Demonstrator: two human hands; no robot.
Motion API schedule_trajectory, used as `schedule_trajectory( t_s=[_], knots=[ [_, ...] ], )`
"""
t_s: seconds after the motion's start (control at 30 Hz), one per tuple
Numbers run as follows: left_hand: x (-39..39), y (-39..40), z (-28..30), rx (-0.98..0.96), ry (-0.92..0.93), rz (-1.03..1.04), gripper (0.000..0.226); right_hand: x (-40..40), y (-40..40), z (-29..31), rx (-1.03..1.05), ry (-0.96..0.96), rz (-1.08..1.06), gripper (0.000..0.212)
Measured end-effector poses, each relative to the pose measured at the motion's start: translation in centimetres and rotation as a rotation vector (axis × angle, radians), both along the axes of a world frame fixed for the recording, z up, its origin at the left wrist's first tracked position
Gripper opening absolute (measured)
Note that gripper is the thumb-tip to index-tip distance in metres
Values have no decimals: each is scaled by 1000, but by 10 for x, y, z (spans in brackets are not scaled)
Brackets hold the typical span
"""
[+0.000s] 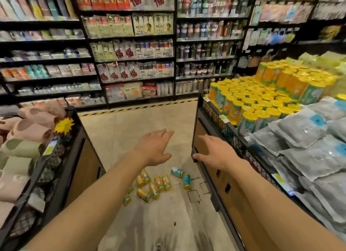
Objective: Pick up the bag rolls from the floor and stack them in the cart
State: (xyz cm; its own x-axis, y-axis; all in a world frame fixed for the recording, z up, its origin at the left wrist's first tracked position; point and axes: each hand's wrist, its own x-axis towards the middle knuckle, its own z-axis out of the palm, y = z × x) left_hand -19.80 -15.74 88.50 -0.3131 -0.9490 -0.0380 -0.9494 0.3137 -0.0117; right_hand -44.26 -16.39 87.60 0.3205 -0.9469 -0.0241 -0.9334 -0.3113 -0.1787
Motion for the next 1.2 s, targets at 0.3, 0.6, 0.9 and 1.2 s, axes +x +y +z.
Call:
schedule_trajectory(
  t_s=[0.3, 0.6, 0.9, 1.2],
  knots=[
    [46, -178, -23, 37, 30, -35, 88, 42, -158, -10, 97, 70, -51, 91],
    [70, -320, -39, 78, 58, -33, 88, 60, -297, -16, 112, 84, -74, 93],
    [44, -421, -101, 184, 77, -17, 88, 51, -419, -85, 174, 141, 0, 92],
    [16, -507, -265, 328, 168, 1, 86, 38, -500, -256, 326, 95, -74, 84]
  ],
)
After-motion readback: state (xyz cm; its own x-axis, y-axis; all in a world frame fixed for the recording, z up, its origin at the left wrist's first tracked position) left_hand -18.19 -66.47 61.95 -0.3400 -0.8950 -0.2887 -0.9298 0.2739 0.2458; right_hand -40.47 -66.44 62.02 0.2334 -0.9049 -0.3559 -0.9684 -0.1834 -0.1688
